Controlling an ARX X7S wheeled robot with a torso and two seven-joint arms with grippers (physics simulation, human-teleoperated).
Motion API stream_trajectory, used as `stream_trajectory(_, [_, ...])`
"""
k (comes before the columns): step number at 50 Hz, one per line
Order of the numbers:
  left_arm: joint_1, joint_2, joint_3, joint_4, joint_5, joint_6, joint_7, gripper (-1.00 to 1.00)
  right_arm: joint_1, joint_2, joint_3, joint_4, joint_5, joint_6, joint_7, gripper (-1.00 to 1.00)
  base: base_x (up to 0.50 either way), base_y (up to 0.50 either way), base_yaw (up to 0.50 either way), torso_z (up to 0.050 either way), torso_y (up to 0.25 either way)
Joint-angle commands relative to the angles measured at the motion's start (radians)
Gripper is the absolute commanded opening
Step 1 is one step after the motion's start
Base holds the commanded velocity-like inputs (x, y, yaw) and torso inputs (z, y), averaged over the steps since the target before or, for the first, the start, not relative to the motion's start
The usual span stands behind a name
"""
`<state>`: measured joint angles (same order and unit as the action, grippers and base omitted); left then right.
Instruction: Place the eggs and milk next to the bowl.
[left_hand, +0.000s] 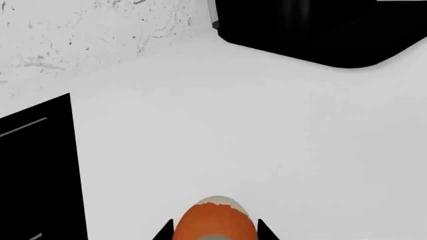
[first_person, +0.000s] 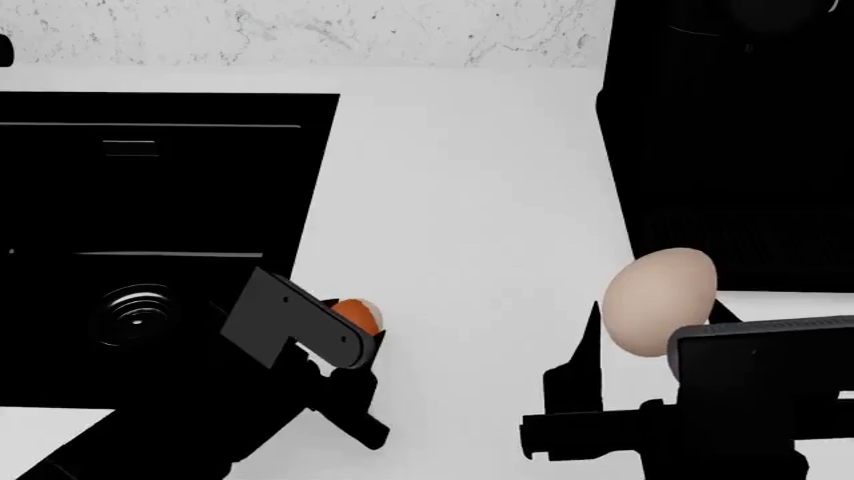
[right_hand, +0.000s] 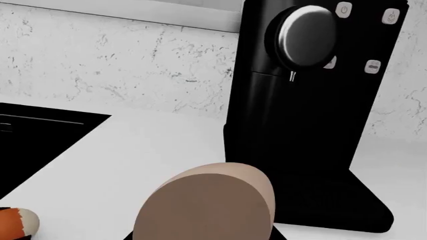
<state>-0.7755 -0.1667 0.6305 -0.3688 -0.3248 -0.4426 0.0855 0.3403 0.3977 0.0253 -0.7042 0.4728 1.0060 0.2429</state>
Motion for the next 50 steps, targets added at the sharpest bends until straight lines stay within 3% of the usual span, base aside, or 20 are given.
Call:
stream_trajectory(1, [0.021, -0.007, 0.019, -0.035, 0.026, -0.009, -0.021, -1.00, 0.001, 0.003, -0.007, 0.001, -0.026, -0.001, -0.014, -1.00, 0.00, 0.00, 0.00, 0.000, 0.000])
stream_trajectory(8, [0.025, -0.029, -0.005, 0.056, 0.000, -0.035, -0.034, -1.00, 0.001, 0.002, -0.012, 0.003, -0.030, -0.002, -0.006, -1.00, 0.00, 0.00, 0.00, 0.000, 0.000])
stream_trajectory(27, [0.152, -0.168, -0.210, 0.654, -0.177, -0.142, -0.189, -1.00, 0.021, -0.002, -0.047, 0.033, -0.076, -0.066, 0.018, -1.00, 0.00, 0.00, 0.00, 0.000, 0.000])
stream_trajectory(50, [0.311, -0.228, -0.431, 0.945, -0.330, -0.163, -0.336, -1.00, 0.062, -0.013, -0.060, 0.046, -0.096, -0.098, 0.043, -1.00, 0.00, 0.00, 0.00, 0.000, 0.000])
